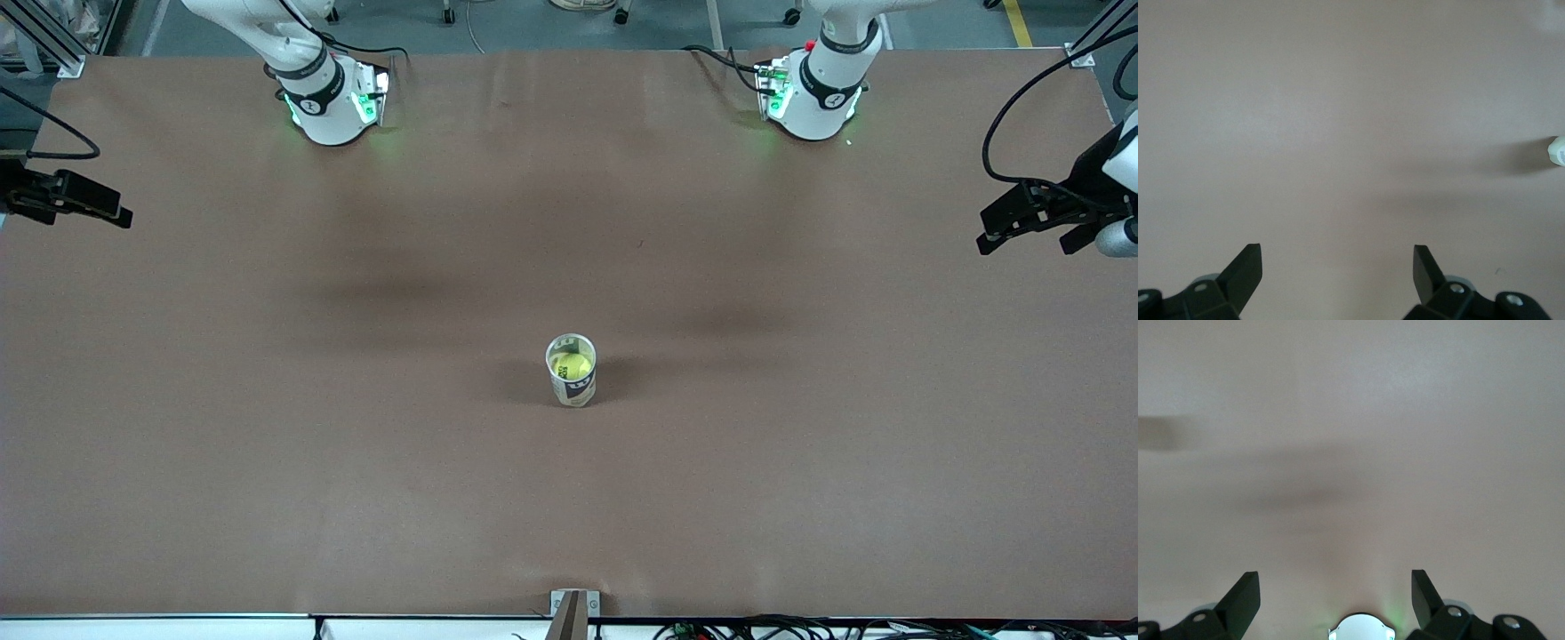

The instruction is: Insert tennis ball vertically with right arm

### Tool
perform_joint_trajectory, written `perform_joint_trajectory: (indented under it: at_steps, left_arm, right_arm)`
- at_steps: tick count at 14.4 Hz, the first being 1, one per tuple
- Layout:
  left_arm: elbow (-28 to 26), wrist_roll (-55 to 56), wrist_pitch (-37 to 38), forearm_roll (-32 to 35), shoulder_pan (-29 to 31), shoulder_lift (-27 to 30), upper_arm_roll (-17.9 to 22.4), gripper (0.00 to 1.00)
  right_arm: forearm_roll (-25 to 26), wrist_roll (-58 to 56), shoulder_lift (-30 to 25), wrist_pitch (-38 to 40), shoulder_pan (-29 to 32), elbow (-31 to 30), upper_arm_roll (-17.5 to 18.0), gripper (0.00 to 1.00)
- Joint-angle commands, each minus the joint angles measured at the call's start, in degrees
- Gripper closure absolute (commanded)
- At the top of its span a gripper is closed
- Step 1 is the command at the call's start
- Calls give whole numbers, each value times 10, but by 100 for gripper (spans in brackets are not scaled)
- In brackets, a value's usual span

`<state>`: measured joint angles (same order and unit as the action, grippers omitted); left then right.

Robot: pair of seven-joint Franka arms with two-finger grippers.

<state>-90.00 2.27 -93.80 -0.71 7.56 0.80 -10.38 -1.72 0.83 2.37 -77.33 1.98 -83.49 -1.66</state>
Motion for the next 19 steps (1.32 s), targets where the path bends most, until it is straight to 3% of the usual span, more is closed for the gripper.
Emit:
perform_joint_trajectory:
  at_steps: [1,10,12,15,19]
  left_arm:
    - [16,-10,13,4,1,-3,0,0]
    - [27,-11,16,2,-3,-8,4,0]
    - [28,-11,16,2,-27,-8,29,0]
    - [33,-11,18,1,-104,-10,111,0]
    - [33,-11,18,1,-121,-11,127,0]
  right_arm:
    - [-7,3,-52,-9,7,-60,5,0]
    - [-1,1,-83,-11,7,-73,7,0]
    - [4,1,-90,-9,7,-73,7,0]
    - [5,2,-98,-5,7,-74,6,0]
    - [3,3,-108,-4,4,-74,9,0]
